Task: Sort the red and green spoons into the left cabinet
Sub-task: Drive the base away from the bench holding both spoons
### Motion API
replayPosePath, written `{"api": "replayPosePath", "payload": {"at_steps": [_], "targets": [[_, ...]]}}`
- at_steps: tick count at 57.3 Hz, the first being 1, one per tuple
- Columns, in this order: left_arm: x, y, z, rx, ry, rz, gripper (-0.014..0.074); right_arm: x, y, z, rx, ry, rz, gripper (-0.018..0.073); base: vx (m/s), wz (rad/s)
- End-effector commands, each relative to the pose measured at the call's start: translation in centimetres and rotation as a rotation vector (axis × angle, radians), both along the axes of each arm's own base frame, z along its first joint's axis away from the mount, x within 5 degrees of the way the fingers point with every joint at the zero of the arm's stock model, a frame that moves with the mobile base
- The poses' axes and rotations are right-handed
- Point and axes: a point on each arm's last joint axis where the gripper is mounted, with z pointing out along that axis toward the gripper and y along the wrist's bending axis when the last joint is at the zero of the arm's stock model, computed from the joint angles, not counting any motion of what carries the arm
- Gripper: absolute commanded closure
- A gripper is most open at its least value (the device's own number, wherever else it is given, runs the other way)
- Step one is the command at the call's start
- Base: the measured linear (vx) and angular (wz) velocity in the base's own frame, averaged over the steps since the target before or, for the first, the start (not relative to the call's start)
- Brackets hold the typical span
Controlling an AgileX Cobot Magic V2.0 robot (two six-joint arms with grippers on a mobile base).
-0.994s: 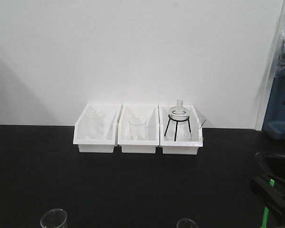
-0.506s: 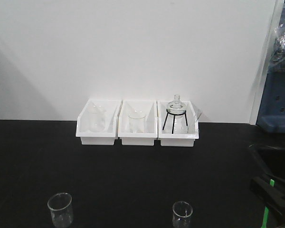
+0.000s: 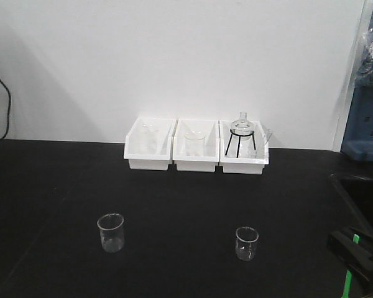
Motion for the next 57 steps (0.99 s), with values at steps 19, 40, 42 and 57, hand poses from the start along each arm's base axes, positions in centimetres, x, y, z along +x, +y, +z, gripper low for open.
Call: {"api": "replayPosePath", "payload": {"at_steps": [19,40,42,57], "targets": [[-0.04,0.17,1.61,-0.036,-0.095,0.017,0.0603,-0.08,0.35,1.47,0.035,-0.069,0.039,0.0565,-0.25,0.21],[-0.04,0.16,1.6,-0.036,-0.094,0.017,0.0603,-0.08,0.35,1.47,0.035,-0.069,0.039,0.0565,-0.17,0.47],[-0.04,0.16,1.6,-0.036,-0.094,0.017,0.0603,-0.08,0.35,1.47,0.035,-0.069,0.039,0.0565,-0.13,0.61],[-0.04,0.16,1.6,-0.036,-0.094,0.017,0.0603,-0.08,0.35,1.47,0.035,-0.069,0.039,0.0565,-0.11,0.71]]}}
